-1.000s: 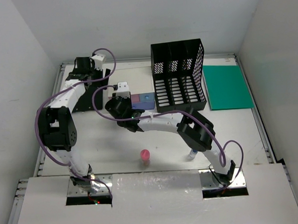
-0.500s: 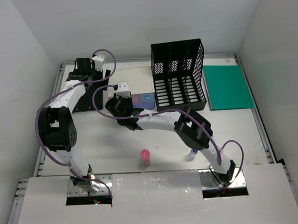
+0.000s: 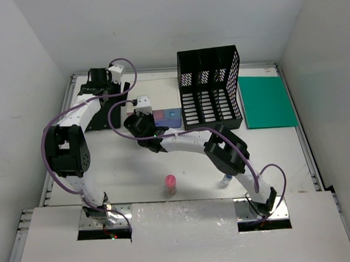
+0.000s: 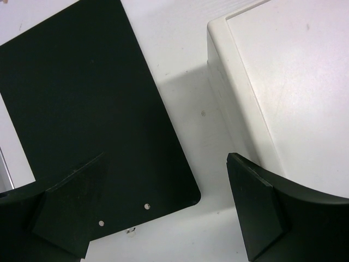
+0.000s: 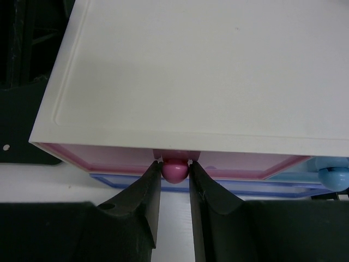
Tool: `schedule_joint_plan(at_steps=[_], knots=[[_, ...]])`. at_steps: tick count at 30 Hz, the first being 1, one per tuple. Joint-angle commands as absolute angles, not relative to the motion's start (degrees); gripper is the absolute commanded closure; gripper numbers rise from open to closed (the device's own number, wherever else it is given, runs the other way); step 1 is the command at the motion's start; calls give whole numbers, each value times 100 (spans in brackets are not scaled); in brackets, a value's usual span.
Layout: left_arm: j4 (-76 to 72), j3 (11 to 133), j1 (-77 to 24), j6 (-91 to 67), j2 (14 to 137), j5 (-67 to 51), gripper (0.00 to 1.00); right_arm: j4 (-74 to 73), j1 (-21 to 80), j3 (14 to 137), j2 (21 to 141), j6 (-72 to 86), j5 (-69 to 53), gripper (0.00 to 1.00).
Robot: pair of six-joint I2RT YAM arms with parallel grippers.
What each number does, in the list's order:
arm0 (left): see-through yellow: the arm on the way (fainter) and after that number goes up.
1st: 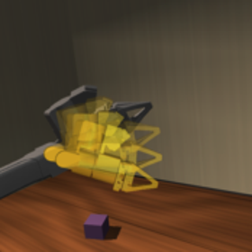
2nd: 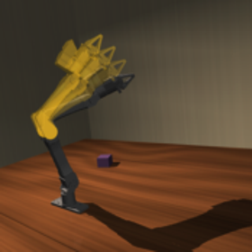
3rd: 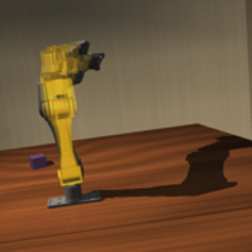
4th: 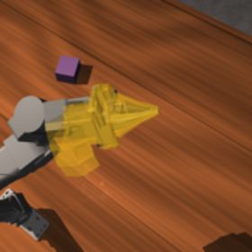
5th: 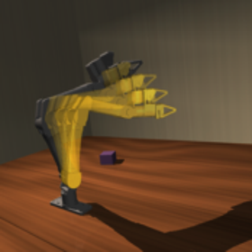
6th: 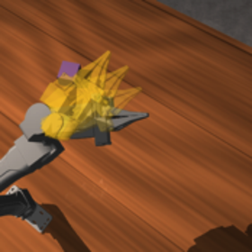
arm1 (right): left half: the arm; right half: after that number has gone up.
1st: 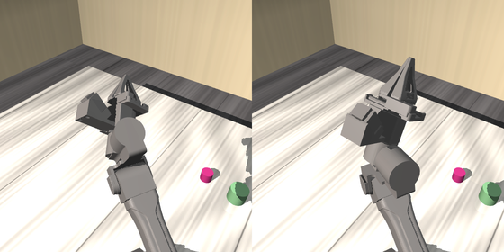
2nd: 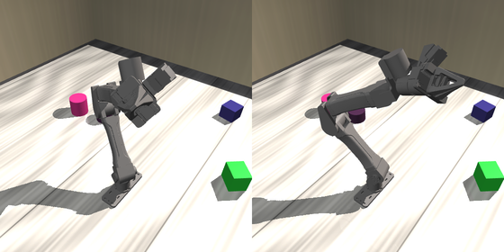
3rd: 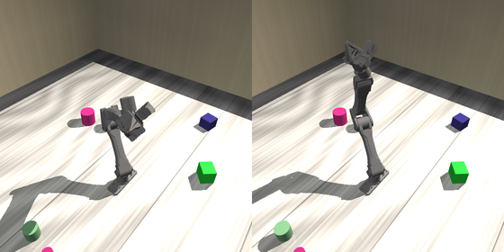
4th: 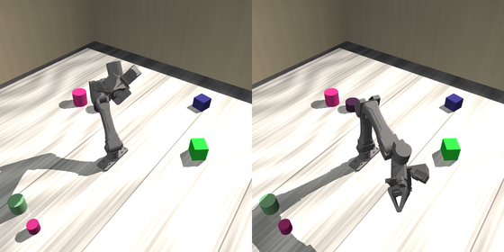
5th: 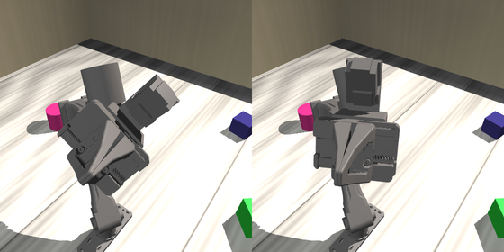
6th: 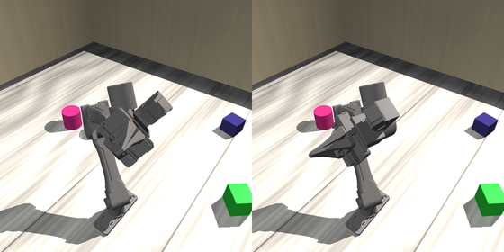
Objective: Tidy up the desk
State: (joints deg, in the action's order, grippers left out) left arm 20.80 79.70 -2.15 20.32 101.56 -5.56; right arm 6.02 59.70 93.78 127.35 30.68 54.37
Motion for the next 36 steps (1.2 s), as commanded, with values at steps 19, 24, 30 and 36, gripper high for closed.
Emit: schedule_joint_plan(at_steps=[19, 24, 30, 36], knots=[[1925, 8042, -141, 2021, 9923, -668, 12, 1837, 6327, 8254, 12191, 2962, 5616, 100], [1916, 8042, -132, 2030, 9940, -650, 12, 2171, 6828, 7026, 11393, 3058, 5696, 100], [1934, 8086, -132, 2022, 10002, -642, 12, 1733, 7417, 6434, 10803, 3374, 5687, 100], [2021, 8139, -132, 2030, 9976, -615, 12, 924, 7523, 6556, 10136, 3016, 4950, 45]])
